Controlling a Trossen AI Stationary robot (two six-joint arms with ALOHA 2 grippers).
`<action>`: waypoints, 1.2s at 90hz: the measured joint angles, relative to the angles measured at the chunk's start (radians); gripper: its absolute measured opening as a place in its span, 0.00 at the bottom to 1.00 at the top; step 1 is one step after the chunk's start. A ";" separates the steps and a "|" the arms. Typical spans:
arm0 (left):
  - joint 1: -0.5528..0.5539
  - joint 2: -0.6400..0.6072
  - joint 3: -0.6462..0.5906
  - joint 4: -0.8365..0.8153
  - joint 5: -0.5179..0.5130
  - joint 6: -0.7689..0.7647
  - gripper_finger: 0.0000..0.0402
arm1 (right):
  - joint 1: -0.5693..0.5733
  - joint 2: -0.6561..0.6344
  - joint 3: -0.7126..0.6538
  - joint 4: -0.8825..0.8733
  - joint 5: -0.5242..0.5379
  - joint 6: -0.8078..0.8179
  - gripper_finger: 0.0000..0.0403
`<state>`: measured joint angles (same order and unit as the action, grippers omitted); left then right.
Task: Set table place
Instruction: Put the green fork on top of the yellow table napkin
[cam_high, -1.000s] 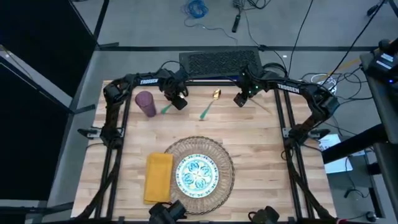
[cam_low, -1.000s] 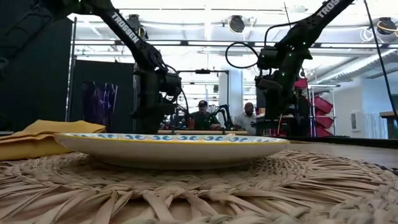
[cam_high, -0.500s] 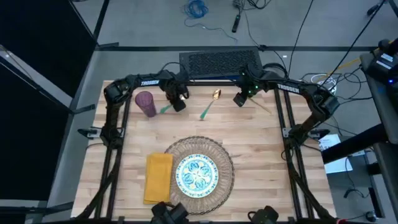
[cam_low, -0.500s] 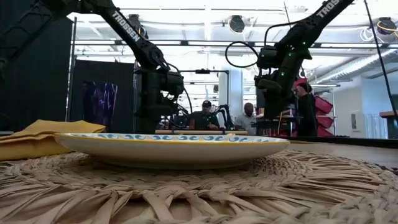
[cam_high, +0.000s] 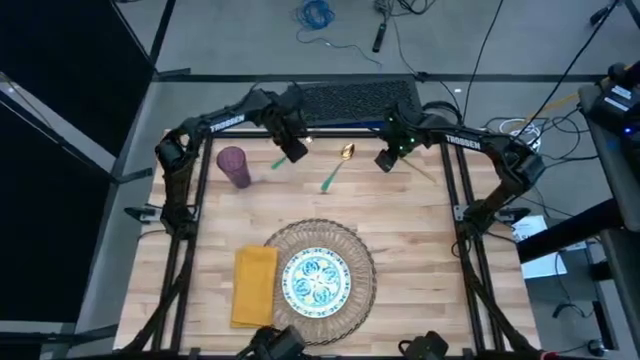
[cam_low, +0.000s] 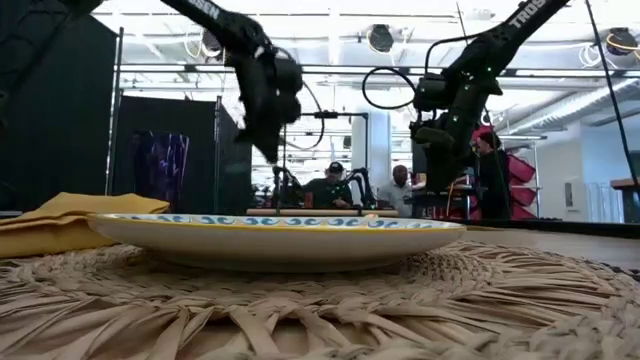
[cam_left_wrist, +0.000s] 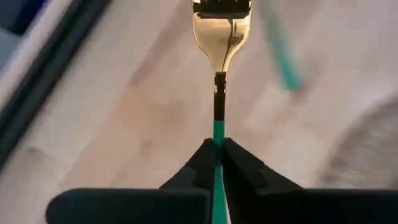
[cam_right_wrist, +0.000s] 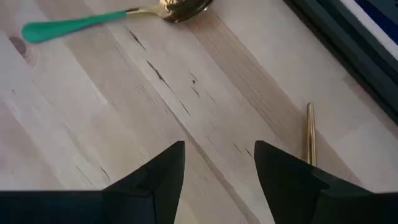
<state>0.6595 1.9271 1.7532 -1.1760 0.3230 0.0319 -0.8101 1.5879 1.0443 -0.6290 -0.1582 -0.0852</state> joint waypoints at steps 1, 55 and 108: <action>-0.003 -0.001 0.007 -0.009 0.015 -0.004 0.00 | 0.000 0.000 0.000 -0.001 0.000 -0.002 0.45; -0.533 -0.368 0.050 -0.260 -0.215 -0.666 0.00 | 0.000 0.000 0.000 -0.004 -0.002 -0.075 0.45; -1.101 -0.384 -0.308 0.086 -0.365 -1.656 0.00 | 0.032 0.000 0.000 0.005 -0.076 -0.031 0.45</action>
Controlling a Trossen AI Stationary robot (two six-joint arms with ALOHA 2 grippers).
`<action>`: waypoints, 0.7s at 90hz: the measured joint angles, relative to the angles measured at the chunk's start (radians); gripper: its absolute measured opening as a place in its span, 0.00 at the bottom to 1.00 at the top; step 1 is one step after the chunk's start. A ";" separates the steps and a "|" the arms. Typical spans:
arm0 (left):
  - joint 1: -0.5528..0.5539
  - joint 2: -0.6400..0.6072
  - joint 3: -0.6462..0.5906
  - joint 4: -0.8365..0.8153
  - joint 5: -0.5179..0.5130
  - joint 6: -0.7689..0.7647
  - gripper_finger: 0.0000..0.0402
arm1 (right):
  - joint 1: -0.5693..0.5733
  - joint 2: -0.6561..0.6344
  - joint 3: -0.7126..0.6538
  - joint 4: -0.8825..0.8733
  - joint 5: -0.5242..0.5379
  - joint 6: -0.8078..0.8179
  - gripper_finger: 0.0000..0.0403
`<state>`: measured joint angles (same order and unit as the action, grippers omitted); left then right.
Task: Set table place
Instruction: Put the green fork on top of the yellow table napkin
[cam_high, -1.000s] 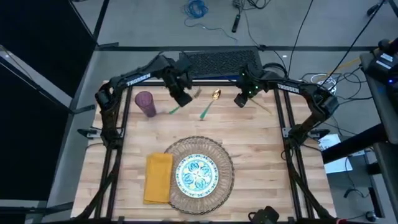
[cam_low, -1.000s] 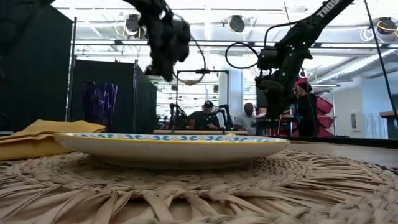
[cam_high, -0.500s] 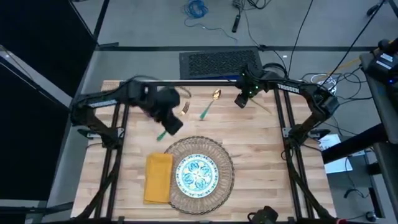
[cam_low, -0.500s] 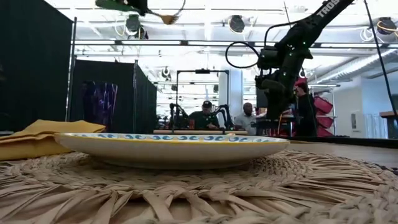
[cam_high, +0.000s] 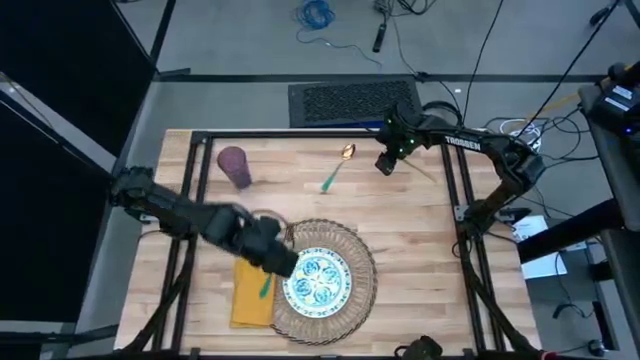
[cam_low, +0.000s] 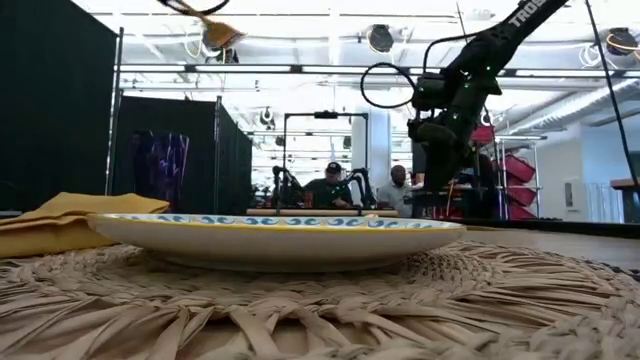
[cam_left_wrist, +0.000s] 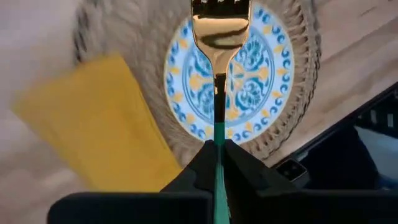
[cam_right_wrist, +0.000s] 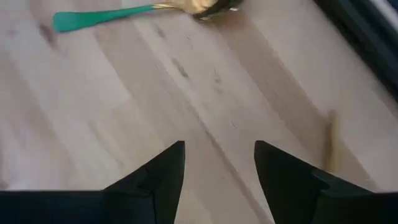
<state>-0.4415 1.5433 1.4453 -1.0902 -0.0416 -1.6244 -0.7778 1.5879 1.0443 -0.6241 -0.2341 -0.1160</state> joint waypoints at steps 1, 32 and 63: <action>-0.007 0.000 -0.009 0.007 -0.003 -0.016 0.00 | 0.002 0.000 0.000 0.000 -0.003 0.000 0.45; -0.126 0.006 -0.234 0.094 -0.063 -0.389 0.00 | 0.047 0.000 0.000 -0.016 -0.008 0.000 0.45; -0.169 0.006 -0.391 0.223 0.065 -0.490 0.00 | 0.074 0.000 0.000 -0.014 -0.008 0.000 0.45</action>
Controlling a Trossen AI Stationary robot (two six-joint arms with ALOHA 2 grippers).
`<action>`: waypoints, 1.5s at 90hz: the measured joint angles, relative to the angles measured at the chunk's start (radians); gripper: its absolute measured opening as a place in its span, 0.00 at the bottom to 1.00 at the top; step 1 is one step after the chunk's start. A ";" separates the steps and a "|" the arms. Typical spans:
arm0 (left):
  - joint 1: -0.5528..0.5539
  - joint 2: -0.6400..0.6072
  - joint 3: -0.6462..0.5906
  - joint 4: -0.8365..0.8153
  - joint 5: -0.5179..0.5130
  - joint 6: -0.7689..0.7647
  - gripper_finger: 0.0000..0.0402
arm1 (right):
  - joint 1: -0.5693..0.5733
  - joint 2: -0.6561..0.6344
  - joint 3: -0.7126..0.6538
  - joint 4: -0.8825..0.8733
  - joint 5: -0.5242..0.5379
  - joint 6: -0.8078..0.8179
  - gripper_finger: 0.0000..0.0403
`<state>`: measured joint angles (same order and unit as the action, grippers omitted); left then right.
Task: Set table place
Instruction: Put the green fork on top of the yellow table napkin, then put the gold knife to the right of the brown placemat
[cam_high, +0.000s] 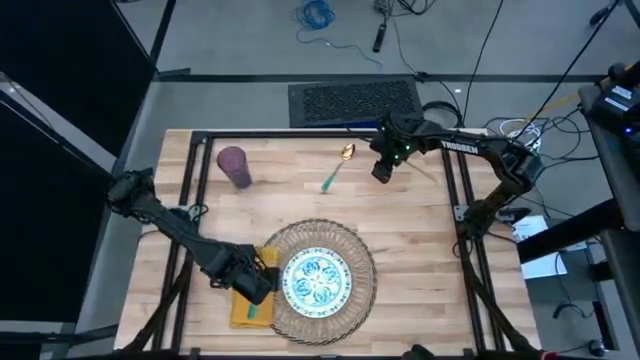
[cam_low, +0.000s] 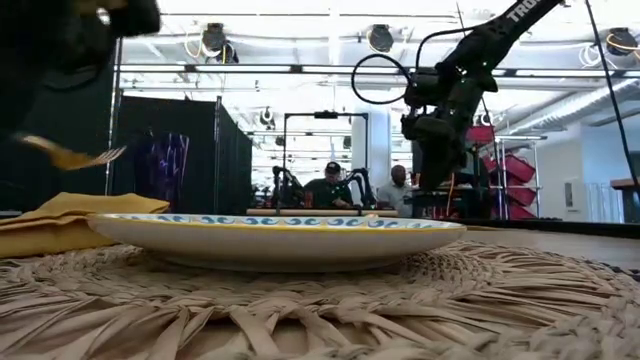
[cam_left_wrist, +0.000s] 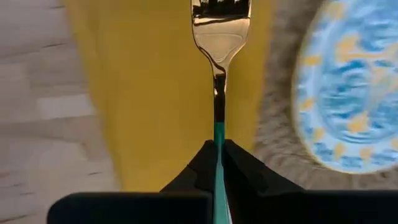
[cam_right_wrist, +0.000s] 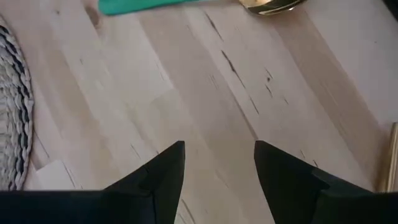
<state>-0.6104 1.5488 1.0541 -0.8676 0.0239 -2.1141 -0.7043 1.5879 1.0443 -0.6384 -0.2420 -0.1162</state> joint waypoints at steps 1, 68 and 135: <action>0.000 0.000 -0.004 0.010 0.001 0.000 0.00 | 0.000 0.000 0.000 0.000 0.000 0.000 0.45; 0.000 0.068 -0.177 0.243 0.055 -0.002 0.00 | 0.000 0.000 0.000 0.000 0.002 -0.012 0.45; 0.095 -0.087 -0.136 0.096 0.011 0.217 0.30 | 0.000 0.000 0.000 -0.006 0.002 -0.012 0.45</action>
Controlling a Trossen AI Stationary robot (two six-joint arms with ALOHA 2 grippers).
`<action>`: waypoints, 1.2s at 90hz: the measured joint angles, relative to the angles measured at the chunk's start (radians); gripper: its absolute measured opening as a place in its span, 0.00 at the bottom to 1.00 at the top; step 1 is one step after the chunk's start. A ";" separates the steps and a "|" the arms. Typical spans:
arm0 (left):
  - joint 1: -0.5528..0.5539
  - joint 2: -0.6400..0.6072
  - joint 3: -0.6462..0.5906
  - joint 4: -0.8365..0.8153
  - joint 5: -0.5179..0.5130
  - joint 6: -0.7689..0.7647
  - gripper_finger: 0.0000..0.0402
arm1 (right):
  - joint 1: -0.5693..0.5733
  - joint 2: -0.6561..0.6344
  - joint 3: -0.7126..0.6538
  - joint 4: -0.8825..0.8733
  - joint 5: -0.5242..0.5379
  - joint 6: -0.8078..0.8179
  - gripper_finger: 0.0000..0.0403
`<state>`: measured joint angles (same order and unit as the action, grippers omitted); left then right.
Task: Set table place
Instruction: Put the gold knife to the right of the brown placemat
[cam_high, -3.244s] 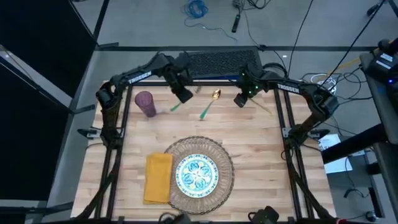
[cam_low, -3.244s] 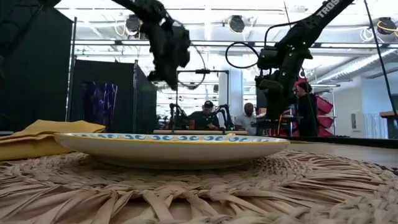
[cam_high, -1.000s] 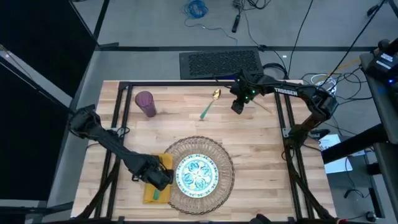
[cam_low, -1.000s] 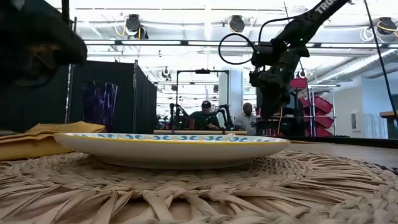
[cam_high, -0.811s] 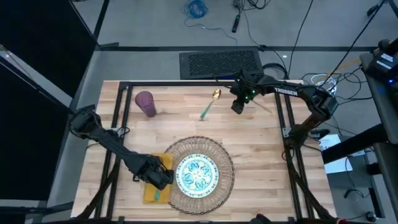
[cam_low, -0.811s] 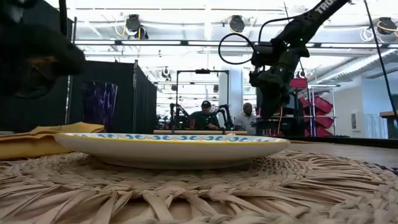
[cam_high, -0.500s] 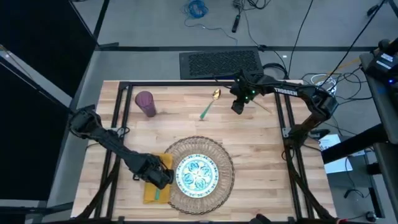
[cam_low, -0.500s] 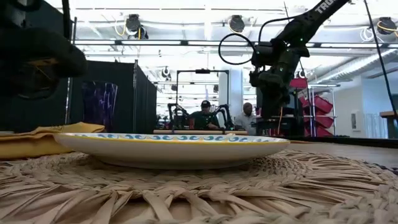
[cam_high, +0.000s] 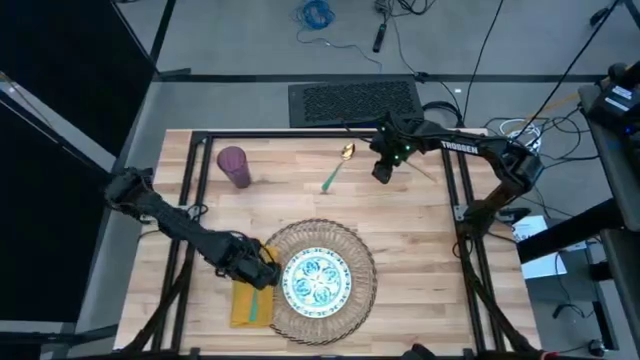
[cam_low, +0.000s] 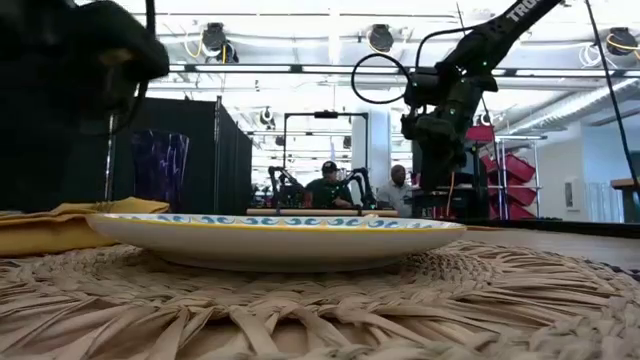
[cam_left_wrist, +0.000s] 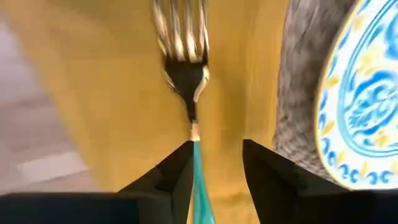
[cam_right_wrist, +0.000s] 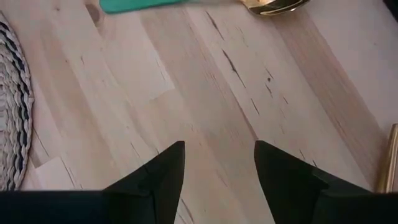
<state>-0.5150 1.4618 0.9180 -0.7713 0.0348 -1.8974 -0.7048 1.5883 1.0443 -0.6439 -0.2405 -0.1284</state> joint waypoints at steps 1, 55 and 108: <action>0.002 -0.008 0.004 -0.014 -0.002 0.003 0.30 | 0.000 0.000 0.000 -0.001 0.000 0.000 0.45; 0.004 -0.287 0.131 -0.075 -0.811 0.753 0.30 | 0.000 0.000 0.000 0.076 0.003 0.101 0.45; 0.200 -0.287 0.091 0.283 -1.086 1.674 0.30 | 0.266 0.000 0.000 0.377 -0.048 0.355 0.45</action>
<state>-0.3151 1.1751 1.0094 -0.4884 -1.0514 -0.2239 -0.4385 1.5883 1.0439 -0.2668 -0.2882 0.2266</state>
